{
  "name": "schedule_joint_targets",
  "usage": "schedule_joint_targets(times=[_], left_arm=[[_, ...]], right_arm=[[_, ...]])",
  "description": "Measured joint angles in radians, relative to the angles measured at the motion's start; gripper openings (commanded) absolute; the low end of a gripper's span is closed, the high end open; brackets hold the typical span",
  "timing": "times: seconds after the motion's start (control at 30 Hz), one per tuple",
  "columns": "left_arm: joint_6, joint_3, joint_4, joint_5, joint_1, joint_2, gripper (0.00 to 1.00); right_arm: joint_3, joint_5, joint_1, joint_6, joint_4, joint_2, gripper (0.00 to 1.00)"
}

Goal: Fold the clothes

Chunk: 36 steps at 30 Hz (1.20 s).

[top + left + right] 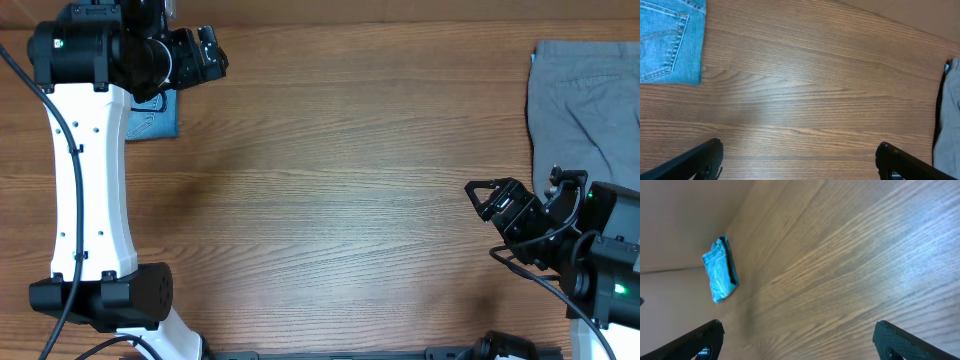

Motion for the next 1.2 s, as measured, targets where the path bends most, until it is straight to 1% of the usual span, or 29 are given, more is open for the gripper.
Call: schedule_joint_targets(times=[0.1, 0.23, 0.4, 0.53, 0.63, 0.77, 0.87, 1.0, 1.1, 1.13, 1.2], left_arm=[[0.000, 0.000, 0.000, 0.000, 0.000, 0.000, 1.00], [0.000, 0.000, 0.000, -0.001, 0.000, 0.000, 1.00], [0.000, 0.000, 0.000, -0.003, 0.000, 0.000, 1.00], [0.000, 0.000, 0.000, -0.003, 0.000, 0.000, 1.00], [0.000, 0.000, 0.000, -0.003, 0.000, 0.000, 1.00], [0.000, 0.000, 0.000, -0.003, 0.000, 0.000, 1.00], [0.000, 0.000, 0.000, -0.003, 0.000, 0.000, 1.00], [0.000, 0.000, 0.000, -0.006, 0.000, 0.000, 1.00], [0.000, 0.000, 0.000, -0.007, 0.000, 0.000, 1.00], [0.000, 0.000, 0.000, -0.007, 0.000, 0.000, 1.00], [0.000, 0.000, 0.000, -0.007, 0.000, 0.000, 1.00]], right_arm=[[0.000, 0.043, 0.000, -0.001, -0.035, 0.018, 1.00], [0.000, 0.086, 0.000, -0.005, -0.033, 0.041, 1.00], [0.000, 0.109, 0.004, -0.057, 0.039, -0.002, 1.00], [-0.007, 0.169, 0.063, -0.102, 0.144, -0.175, 1.00], [-0.029, 0.261, 0.142, -0.117, 0.209, -0.345, 1.00], [-0.066, 0.362, 0.222, -0.145, 0.301, -0.462, 1.00], [-0.120, 0.396, 0.262, -0.191, 0.369, -0.515, 1.00], [-0.247, 0.422, 0.287, -0.236, 0.475, -0.604, 1.00], [-0.377, 0.429, 0.289, -0.248, 0.628, -0.669, 1.00], [-0.401, 0.429, 0.289, -0.248, 0.648, -0.679, 1.00], [-0.486, 0.430, 0.289, -0.252, 0.744, -0.706, 1.00]])
